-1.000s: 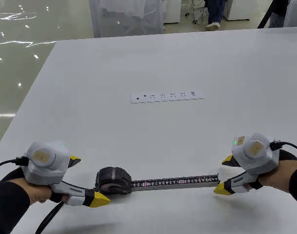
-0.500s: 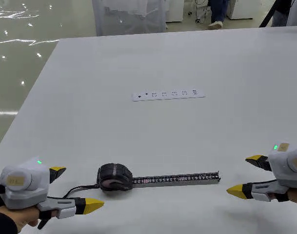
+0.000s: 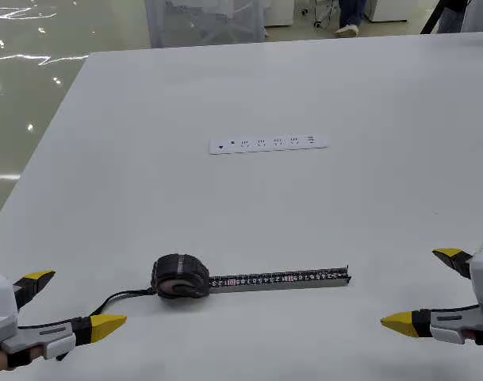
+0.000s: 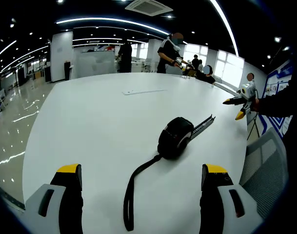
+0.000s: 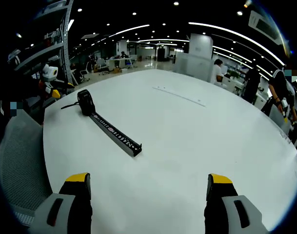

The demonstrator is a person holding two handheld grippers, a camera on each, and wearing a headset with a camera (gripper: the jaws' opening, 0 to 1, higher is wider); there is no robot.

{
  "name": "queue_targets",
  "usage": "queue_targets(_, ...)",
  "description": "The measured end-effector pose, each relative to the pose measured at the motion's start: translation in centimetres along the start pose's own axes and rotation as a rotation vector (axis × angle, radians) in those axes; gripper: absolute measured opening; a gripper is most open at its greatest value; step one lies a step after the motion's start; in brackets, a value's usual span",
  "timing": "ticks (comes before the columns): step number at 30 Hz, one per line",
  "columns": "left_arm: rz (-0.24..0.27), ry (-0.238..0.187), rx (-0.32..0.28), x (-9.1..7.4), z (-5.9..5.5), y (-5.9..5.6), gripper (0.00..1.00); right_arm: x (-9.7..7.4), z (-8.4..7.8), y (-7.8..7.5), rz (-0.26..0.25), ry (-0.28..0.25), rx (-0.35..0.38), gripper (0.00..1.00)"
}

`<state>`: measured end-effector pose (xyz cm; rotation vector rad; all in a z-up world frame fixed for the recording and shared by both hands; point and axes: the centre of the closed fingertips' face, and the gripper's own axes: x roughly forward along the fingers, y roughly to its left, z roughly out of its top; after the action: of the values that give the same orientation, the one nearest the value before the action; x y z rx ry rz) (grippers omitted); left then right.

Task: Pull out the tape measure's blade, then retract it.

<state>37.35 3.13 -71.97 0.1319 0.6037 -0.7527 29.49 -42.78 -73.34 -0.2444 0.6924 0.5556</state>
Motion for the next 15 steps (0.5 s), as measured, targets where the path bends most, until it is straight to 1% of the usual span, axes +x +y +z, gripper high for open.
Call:
queue_targets(1,-0.008,0.008,0.012,-0.1,-0.2,-0.2,0.99,-0.1,-0.2,0.0,-0.004,0.001,0.002,0.99)
queue_targets(2,-0.005,0.028,0.049,-0.3,-0.6,-0.2,0.99,-0.4,-0.4,0.0,-0.001,0.004,0.004,0.99)
queue_targets(3,-0.003,0.041,0.067,-0.5,-0.8,-0.2,0.99,-0.5,-0.6,0.1,0.002,0.009,0.007,0.99)
queue_targets(4,0.022,0.062,0.052,-0.8,-1.2,-0.2,0.99,-0.7,-0.7,0.1,0.002,0.01,0.007,0.99)
queue_targets(5,0.006,0.053,0.056,-0.9,-1.0,-0.4,0.99,-1.0,-0.7,0.1,-0.006,0.006,0.008,0.99)
queue_targets(7,0.003,0.056,0.054,-1.3,-1.0,-0.6,0.99,-1.4,-0.7,0.2,0.005,-0.002,0.022,0.99)
queue_targets(8,0.01,0.044,0.067,-1.7,-0.6,-0.6,0.99,-1.8,-0.7,0.1,-0.002,-0.008,0.015,0.99)
queue_targets(10,0.005,0.025,0.053,-2.1,0.0,-0.8,0.99,-2.5,-0.7,0.2,-0.006,-0.013,0.011,0.99)
queue_targets(13,0.01,0.003,0.053,-2.5,0.4,-0.6,0.99,-3.3,-1.2,0.2,-0.016,-0.019,0.013,0.99)
queue_targets(14,0.012,0.001,0.049,-2.6,0.4,-0.5,0.99,-3.6,-1.3,0.2,-0.019,-0.019,0.015,0.99)
queue_targets(15,0.016,-0.009,0.043,-2.8,0.6,-0.4,0.99,-3.8,-1.8,0.2,-0.023,-0.005,0.023,0.99)
